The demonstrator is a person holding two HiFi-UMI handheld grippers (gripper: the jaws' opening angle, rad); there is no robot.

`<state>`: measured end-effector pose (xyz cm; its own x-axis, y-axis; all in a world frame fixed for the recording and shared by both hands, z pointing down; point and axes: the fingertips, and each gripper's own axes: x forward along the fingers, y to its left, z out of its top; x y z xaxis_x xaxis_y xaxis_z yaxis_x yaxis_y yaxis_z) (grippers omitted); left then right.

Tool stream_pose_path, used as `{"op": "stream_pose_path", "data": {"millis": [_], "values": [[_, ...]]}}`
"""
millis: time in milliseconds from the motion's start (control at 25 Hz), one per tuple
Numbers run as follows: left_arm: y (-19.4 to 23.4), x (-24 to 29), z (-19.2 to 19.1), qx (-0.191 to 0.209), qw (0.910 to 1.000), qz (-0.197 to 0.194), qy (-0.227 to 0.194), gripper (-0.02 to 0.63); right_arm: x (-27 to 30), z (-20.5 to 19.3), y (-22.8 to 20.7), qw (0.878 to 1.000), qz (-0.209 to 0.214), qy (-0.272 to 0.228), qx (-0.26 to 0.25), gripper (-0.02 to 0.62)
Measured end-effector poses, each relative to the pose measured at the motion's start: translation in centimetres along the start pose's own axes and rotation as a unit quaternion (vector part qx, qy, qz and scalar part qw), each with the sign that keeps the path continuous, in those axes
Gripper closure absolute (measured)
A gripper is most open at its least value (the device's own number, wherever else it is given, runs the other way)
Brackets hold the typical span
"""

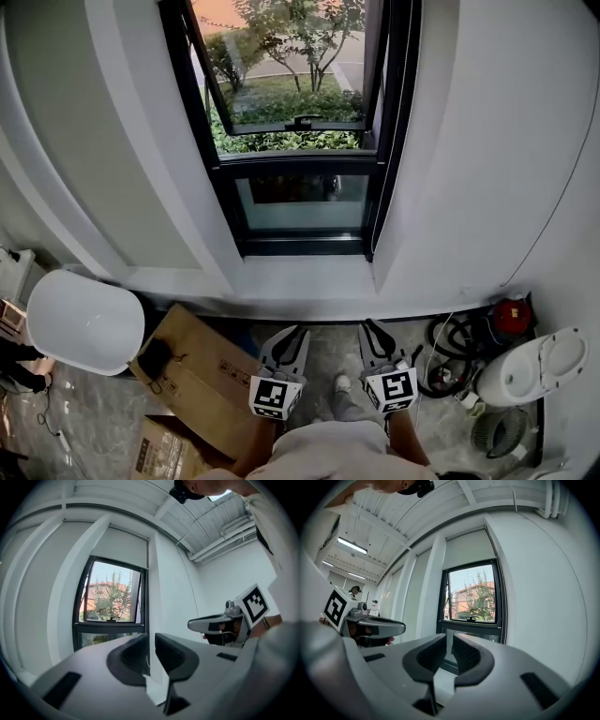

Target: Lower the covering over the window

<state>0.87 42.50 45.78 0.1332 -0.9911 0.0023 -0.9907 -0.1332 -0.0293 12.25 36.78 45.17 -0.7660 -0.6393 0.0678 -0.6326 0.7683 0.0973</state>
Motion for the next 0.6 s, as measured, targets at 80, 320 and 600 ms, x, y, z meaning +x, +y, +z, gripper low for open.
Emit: {"op": "stream_pose_path", "data": {"millis": [80,320,600], "values": [[0.5,1.3,-0.1,0.001,1.0,0.001,0.001,0.546,1.2,-0.1,-0.8,1.0,0.001,0.001,0.0,0.555],[2.0,5.5,0.0,0.005,1.0,0.006,0.003,0.546,4.5,-0.2,-3.8,1.0,0.001,0.001,0.004,0.554],[2.4,10.2,0.2,0.01,0.9999,0.01,0.008,0.546,7.6,-0.5,-7.7,1.0,0.005,0.003,0.009,0.552]]}}
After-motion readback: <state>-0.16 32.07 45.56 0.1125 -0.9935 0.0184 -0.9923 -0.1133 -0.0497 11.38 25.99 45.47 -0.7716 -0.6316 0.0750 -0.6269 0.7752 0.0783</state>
